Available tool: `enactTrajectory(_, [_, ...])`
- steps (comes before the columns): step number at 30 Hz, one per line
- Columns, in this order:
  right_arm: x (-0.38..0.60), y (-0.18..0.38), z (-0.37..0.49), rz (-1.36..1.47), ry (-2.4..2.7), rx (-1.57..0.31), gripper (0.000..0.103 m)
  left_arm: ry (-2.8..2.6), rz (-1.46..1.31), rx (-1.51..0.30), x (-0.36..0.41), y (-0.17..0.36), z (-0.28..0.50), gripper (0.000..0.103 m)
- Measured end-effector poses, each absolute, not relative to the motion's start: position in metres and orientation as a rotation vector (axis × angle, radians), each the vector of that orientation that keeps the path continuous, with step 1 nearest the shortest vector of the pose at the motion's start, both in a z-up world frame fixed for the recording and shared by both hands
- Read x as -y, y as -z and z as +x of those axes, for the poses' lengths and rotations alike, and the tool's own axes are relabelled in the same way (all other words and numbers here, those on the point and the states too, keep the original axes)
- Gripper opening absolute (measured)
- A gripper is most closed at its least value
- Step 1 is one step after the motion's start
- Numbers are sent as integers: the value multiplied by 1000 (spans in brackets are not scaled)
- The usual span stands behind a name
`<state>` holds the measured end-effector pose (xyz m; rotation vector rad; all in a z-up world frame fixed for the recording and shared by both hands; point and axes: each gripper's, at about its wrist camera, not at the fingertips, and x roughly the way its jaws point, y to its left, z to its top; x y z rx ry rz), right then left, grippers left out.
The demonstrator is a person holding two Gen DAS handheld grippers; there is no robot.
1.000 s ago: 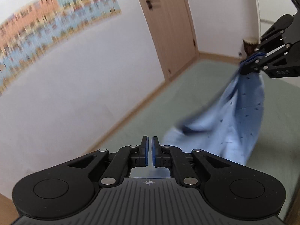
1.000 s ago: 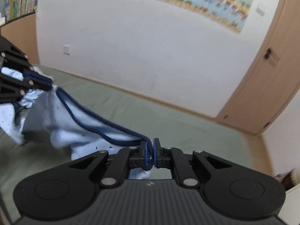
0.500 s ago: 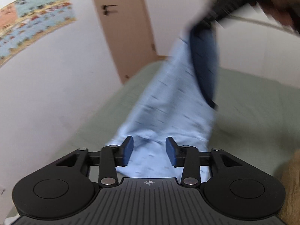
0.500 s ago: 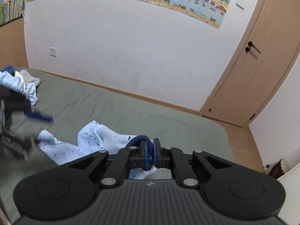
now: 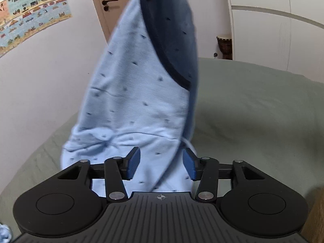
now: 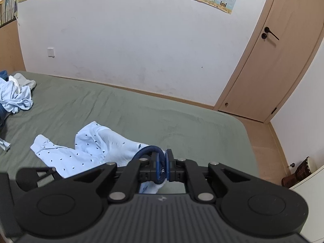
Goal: Fold clothes
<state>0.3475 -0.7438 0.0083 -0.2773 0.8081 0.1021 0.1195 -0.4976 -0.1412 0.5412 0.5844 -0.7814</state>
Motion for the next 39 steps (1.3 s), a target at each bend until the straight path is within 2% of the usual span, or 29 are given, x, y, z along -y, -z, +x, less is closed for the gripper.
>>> enactTrajectory(13, [758,-6,350,-253,-111,-818,6,641,625,-492,543,164,128,48])
enactTrajectory(15, [760,-6,350,-250,-113,-819,6,622,598,-515,544,162,136,28])
enactTrajectory(16, [760,-5,349,-249,-112,-819,6,629,572,-545,540,160,138,13])
enactTrajectory(21, [764,-1,343,-266,-95,-828,6,618,546,-575,511,137,146,8])
enactTrajectory(28, [761,-24,324,-301,-85,-808,6,526,495,-467,432,17,160,8])
enactTrajectory(34, [733,-81,285,-360,-146,-751,6,511,502,-355,382,-97,134,8])
enactTrajectory(39, [698,-134,241,-469,-179,-703,6,530,546,-305,375,-152,104,8])
